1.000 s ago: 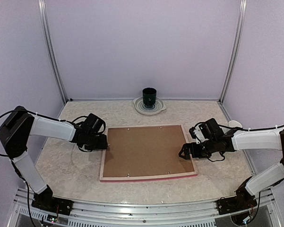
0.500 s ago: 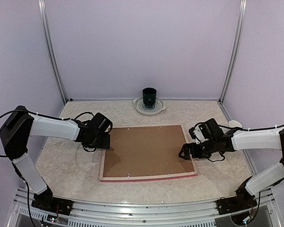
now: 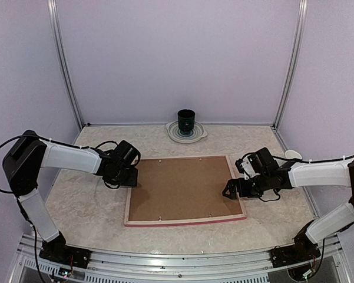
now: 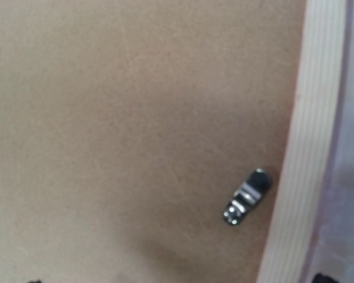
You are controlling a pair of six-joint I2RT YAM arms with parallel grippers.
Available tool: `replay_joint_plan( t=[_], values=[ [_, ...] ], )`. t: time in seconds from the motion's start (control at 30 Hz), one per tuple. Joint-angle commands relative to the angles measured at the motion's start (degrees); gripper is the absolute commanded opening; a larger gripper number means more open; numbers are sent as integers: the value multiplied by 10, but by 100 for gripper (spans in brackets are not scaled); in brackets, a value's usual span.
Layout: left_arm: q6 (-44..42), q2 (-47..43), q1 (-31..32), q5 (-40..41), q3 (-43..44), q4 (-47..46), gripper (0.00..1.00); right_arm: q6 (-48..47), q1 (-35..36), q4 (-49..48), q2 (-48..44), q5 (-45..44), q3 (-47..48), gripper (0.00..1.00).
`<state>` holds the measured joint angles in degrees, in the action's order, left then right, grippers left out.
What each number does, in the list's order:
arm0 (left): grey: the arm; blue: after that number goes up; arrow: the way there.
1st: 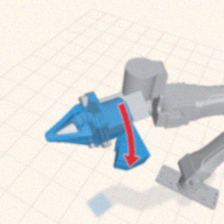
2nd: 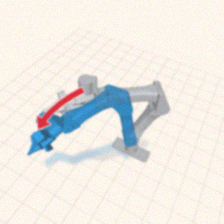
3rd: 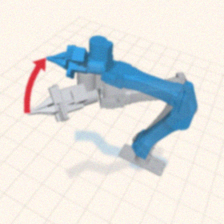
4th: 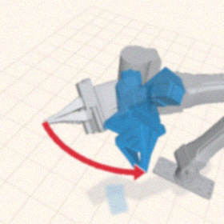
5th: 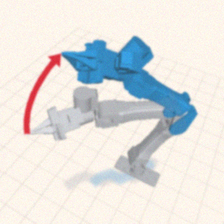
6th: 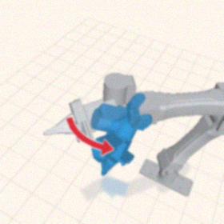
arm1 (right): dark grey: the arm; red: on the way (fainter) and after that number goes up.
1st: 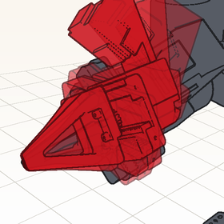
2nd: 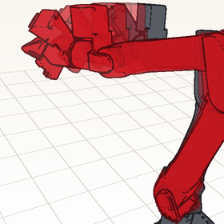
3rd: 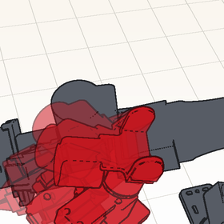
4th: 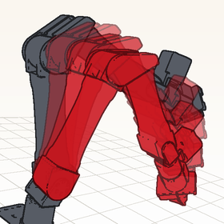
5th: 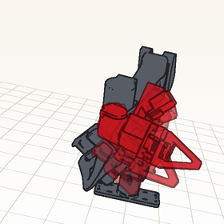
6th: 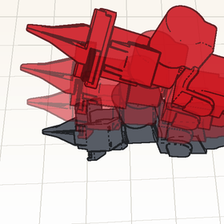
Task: Put the photo into the frame
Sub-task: Press the fastener onto the backboard.
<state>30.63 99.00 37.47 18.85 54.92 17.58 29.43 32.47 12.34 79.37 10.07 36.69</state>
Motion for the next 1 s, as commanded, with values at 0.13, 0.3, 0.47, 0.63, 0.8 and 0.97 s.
replay_joint_plan(
  t=[0.13, 0.3, 0.47, 0.63, 0.8, 0.97],
  values=[
    [-9, 28, -8, -16, 15, 13, 59, -4, -5, -9, 2, 2, -5, 99],
    [-10, 34, -15, -20, 12, 5, 55, -4, -5, -10, 1, 4, -6, 99],
    [-10, 42, -16, -23, 7, 2, 54, -5, -5, -8, -2, 0, -7, 99],
    [-9, 48, -19, -27, -3, -4, 51, -5, -5, -10, 0, 1, -7, 99],
    [-7, 42, -20, -34, -6, -7, 51, -6, -5, -9, 2, 2, -5, 99],
    [-6, 13, -20, -42, -6, -6, 55, -8, -5, -7, 1, 1, -4, 99]
  ],
)
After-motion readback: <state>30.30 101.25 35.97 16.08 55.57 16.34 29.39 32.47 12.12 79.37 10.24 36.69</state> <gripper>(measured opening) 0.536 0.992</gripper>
